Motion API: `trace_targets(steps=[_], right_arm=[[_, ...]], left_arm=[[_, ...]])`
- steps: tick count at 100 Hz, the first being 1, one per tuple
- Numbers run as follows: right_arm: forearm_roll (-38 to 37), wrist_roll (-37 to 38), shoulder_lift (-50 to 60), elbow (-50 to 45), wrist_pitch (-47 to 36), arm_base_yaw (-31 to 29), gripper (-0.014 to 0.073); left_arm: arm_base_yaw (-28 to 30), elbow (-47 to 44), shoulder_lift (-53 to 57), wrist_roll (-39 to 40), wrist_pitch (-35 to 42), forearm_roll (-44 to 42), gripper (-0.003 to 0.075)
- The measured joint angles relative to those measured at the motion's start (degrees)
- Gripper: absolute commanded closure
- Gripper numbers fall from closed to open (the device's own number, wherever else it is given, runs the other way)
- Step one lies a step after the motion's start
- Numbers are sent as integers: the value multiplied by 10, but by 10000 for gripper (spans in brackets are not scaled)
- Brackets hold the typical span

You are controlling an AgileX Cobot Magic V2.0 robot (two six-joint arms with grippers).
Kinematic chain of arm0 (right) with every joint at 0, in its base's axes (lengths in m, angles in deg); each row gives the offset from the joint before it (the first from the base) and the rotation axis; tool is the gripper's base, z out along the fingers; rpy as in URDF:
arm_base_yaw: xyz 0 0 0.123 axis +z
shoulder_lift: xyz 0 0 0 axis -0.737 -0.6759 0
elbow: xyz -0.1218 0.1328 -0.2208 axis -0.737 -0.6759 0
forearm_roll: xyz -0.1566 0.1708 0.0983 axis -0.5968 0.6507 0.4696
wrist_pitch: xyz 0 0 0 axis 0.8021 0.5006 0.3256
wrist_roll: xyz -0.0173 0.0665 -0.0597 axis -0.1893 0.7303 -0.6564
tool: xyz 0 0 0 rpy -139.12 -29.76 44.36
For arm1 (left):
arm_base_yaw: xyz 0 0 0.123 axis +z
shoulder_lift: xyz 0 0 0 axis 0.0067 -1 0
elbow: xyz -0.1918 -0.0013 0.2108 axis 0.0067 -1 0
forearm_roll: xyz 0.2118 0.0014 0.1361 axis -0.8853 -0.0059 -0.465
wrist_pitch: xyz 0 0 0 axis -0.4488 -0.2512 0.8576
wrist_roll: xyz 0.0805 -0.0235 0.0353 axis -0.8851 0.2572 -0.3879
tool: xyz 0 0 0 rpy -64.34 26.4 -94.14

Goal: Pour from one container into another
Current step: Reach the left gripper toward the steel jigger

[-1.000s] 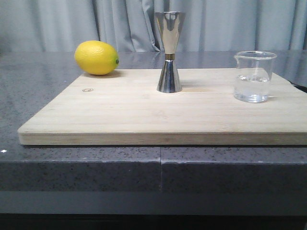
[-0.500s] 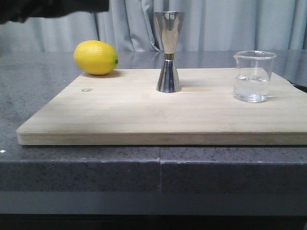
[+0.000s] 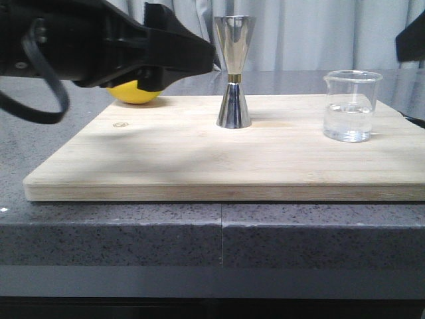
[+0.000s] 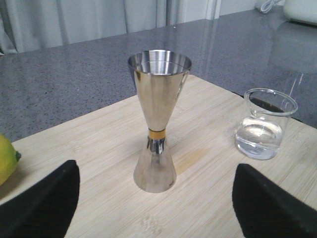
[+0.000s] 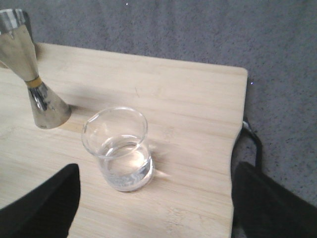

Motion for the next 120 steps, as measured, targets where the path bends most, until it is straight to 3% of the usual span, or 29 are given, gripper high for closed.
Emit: trace_targets(steps=[47,120], right_arm=[[-14,0,-18,0,5,6,25],[-15,0,-18,-25,13,10,25]], left_arm=[[22,92,-105,124,46,-137,136],[28,161,-191,163,79,-172,136]])
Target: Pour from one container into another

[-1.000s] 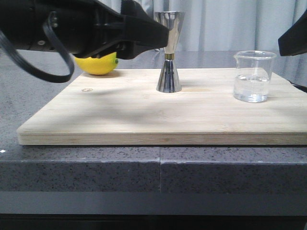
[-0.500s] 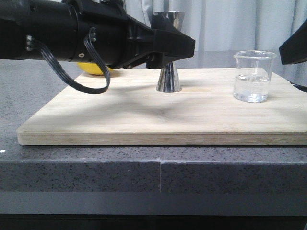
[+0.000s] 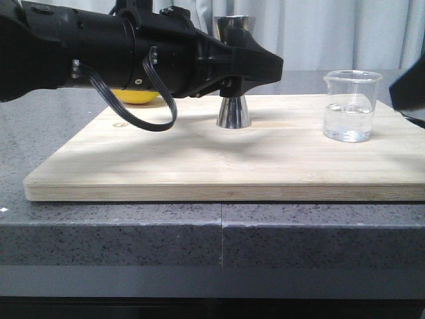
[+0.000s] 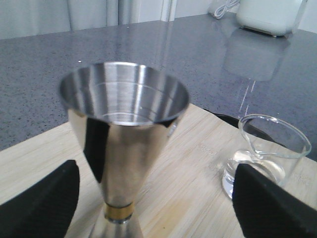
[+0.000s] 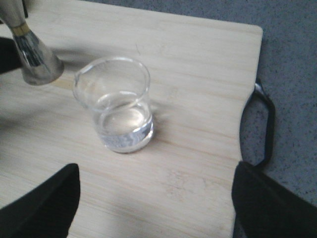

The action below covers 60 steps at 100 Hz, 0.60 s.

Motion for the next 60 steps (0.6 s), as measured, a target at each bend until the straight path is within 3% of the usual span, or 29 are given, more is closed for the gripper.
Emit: trace_targets(steps=[25,60], right_arm=[[0,0,-1,-10,-28,37,25],[0,0,-72,-10,-69,43,25]], left_arm=[[16,1,0,12,9,-9,190],[18,8,-5,14,15,-17,190]])
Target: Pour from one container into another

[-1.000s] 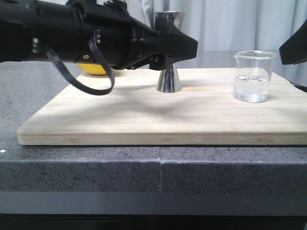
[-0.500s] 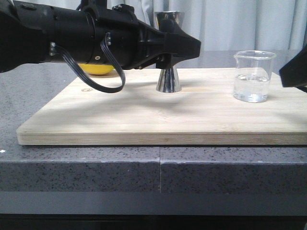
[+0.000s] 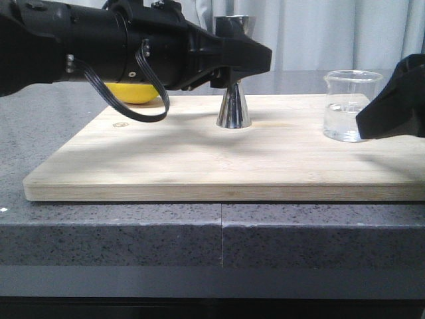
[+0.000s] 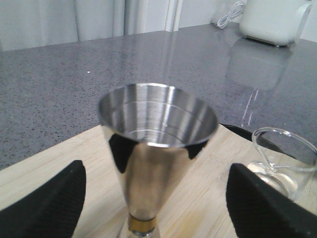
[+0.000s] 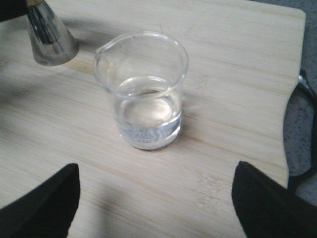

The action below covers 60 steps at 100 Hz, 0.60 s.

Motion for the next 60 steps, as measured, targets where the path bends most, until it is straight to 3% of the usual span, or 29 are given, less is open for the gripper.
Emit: trace_targets(steps=[60], right_arm=[[0,0,-27,-20,-82,0,25]], left_arm=[[0,20,-38,18,25,-11,204]])
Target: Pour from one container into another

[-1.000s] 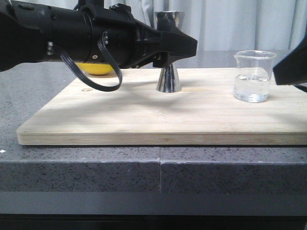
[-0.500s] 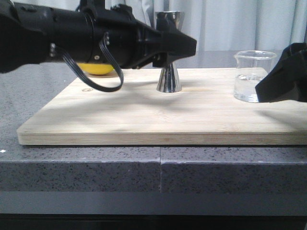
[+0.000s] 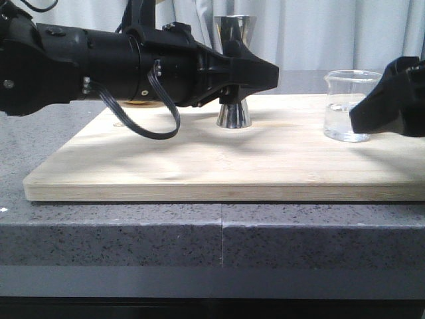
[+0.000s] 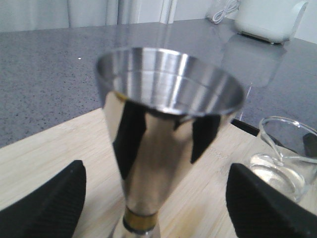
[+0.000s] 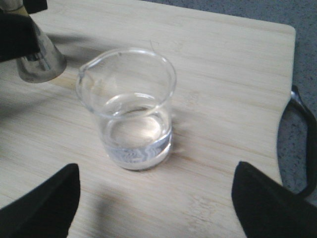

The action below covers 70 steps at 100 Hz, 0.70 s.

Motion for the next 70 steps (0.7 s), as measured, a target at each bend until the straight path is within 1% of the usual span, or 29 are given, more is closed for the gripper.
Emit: trace_targets(steps=[16,39,70], right_arm=[[0,0,0,-21,-24,0,25],[0,0,0,-23,-39,0,25],[0,0,0,-23,-46,0,25]], left_arm=[[0,3,-1,0,0,-6,241],[0,3,-1,0,0,-12,282],[0,3,-1,0,0,-13,419]])
